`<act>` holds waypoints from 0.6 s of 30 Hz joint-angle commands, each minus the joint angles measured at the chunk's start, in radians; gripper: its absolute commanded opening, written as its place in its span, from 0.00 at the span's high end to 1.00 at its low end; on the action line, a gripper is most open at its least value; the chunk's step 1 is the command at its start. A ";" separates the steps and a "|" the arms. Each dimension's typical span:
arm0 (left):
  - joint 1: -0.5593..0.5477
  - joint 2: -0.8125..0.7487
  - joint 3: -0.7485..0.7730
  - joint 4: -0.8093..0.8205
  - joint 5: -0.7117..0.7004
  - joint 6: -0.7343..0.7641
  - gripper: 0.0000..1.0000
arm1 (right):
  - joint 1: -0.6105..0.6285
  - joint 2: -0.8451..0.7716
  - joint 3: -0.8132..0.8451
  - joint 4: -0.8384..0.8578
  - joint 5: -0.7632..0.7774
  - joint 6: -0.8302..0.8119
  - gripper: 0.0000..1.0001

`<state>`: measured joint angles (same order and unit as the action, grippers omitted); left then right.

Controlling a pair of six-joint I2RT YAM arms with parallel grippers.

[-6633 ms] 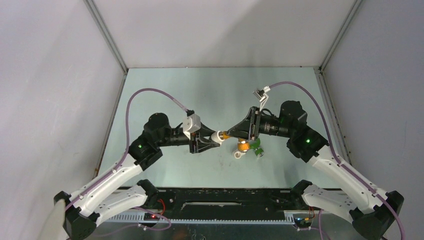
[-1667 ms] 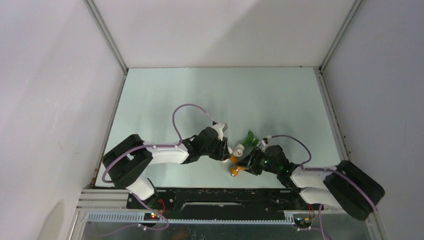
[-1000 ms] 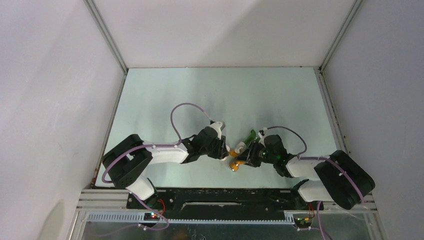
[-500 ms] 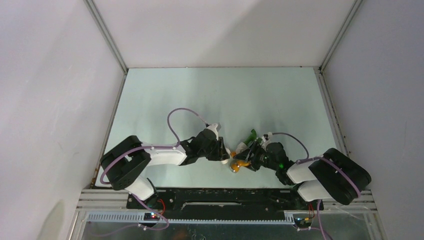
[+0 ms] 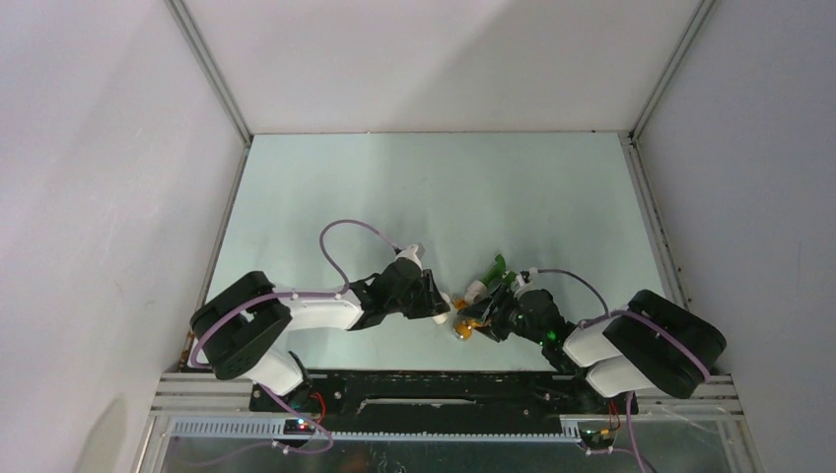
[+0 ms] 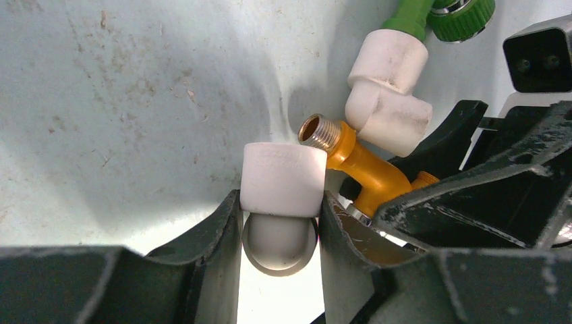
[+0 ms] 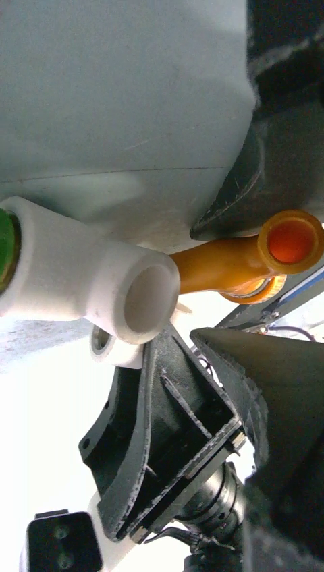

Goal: Install the water faucets
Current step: Pick up the water faucet from the center of the board.

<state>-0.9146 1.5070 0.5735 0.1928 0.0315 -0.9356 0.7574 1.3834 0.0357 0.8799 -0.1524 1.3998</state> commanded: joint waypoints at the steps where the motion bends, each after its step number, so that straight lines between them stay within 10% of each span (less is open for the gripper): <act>1: -0.007 -0.030 -0.010 0.020 -0.028 -0.040 1.00 | 0.011 0.091 0.032 0.129 0.070 0.016 0.49; 9: -0.010 -0.044 -0.016 0.023 -0.028 -0.024 1.00 | -0.012 0.317 0.059 0.423 -0.001 0.030 1.00; 18: 0.097 -0.260 -0.049 -0.064 -0.027 0.217 1.00 | -0.107 0.159 0.173 0.147 -0.310 -0.231 1.00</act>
<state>-0.8902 1.3712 0.5213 0.1478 -0.0032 -0.8761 0.6853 1.6775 0.1120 1.1667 -0.2848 1.3609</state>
